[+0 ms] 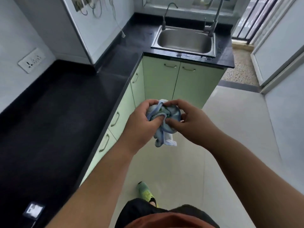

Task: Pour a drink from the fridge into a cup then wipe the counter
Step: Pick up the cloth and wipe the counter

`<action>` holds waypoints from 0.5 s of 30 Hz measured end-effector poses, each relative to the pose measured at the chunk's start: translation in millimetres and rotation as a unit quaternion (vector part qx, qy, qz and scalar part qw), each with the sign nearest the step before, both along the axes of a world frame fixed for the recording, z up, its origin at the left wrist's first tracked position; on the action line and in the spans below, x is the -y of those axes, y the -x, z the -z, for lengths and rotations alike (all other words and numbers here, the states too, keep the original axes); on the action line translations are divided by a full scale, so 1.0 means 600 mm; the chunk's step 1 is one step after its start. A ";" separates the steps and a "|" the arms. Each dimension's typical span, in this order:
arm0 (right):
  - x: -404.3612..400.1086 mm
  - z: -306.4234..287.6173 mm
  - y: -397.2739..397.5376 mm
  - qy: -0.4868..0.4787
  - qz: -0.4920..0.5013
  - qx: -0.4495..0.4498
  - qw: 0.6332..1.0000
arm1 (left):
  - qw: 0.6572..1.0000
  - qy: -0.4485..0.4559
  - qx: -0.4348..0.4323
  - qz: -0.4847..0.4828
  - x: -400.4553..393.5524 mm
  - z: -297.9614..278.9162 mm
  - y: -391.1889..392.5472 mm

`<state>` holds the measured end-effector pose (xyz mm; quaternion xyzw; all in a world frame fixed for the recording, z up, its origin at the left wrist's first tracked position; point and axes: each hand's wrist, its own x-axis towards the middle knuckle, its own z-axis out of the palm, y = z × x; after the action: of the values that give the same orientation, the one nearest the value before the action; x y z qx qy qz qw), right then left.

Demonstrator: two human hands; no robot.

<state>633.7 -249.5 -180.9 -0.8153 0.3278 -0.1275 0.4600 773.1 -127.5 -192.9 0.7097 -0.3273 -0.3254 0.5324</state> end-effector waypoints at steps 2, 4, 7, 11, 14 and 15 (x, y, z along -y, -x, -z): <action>0.019 -0.003 -0.061 -0.002 -0.014 0.009 1.000 | 1.000 -0.004 0.026 -0.013 0.013 -0.013 -0.054; 0.032 -0.006 -0.118 -0.001 -0.038 0.013 0.999 | 0.999 -0.019 0.036 -0.034 0.018 -0.024 -0.101; 0.049 -0.006 -0.201 0.000 -0.087 0.009 0.996 | 0.997 -0.026 0.018 -0.077 0.012 -0.027 -0.160; 0.063 0.000 -0.317 0.016 -0.173 0.008 0.985 | 0.985 -0.040 0.007 -0.165 -0.011 -0.019 -0.221; 0.060 -0.002 -0.405 0.014 -0.256 0.011 0.967 | 0.962 -0.066 0.032 -0.262 -0.038 -0.014 -0.258; 0.058 -0.005 -0.431 0.012 -0.282 0.010 0.959 | 0.952 -0.082 0.039 -0.293 -0.049 -0.013 -0.267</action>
<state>892.1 -284.3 -178.1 -0.8790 0.0781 -0.0042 0.4704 933.3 -97.9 -185.1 0.8275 -0.0979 -0.1529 0.5313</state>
